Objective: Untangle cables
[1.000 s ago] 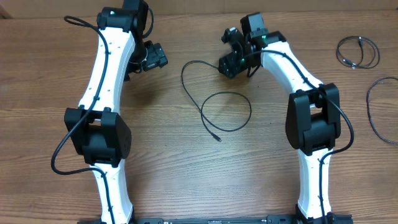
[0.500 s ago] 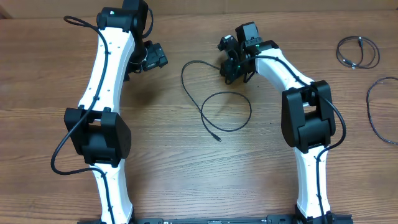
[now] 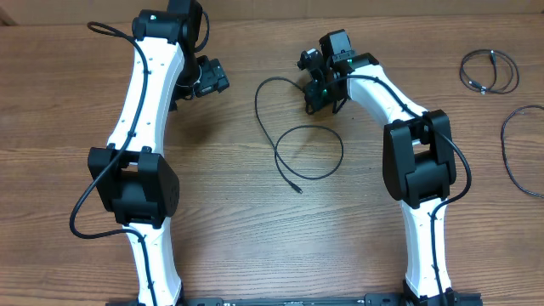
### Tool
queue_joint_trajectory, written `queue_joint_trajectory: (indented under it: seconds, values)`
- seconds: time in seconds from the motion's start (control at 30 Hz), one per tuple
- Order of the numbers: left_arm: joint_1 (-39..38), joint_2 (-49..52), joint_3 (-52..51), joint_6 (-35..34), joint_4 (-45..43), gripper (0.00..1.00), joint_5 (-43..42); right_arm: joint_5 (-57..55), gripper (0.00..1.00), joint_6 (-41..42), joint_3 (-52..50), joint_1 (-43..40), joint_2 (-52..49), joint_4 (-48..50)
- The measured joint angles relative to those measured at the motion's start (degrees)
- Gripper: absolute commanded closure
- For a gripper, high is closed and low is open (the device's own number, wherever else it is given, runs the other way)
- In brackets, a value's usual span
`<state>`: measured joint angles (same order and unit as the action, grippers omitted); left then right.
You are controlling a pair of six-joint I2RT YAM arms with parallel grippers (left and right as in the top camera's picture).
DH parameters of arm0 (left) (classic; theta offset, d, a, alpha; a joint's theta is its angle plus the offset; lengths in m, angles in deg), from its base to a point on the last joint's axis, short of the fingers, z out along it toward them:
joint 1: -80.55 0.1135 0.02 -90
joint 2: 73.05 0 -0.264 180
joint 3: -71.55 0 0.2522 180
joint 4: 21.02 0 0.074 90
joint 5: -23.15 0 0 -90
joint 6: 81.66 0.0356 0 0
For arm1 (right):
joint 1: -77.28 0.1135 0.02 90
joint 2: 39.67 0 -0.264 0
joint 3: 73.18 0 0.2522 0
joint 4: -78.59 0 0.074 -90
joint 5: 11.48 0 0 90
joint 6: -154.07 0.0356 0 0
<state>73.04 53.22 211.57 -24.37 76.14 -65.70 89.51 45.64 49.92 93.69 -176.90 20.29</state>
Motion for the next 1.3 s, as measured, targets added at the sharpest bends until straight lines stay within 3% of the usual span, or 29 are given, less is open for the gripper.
queue_joint_trajectory:
  seconds: [0.5,0.83,1.3]
  values:
    - [0.0,0.0,0.0,0.0,0.0,0.01,0.0,-6.3,0.96,1.9,12.7,0.0,3.0,-31.7]
    - [0.0,0.0,0.0,0.0,0.0,0.00,0.0,-15.5,0.96,20.8,13.2,-0.8,4.1,-47.6]
    - [0.0,0.0,0.0,0.0,0.0,0.00,0.0,-5.0,0.96,32.6,5.2,2.8,4.1,-46.9]
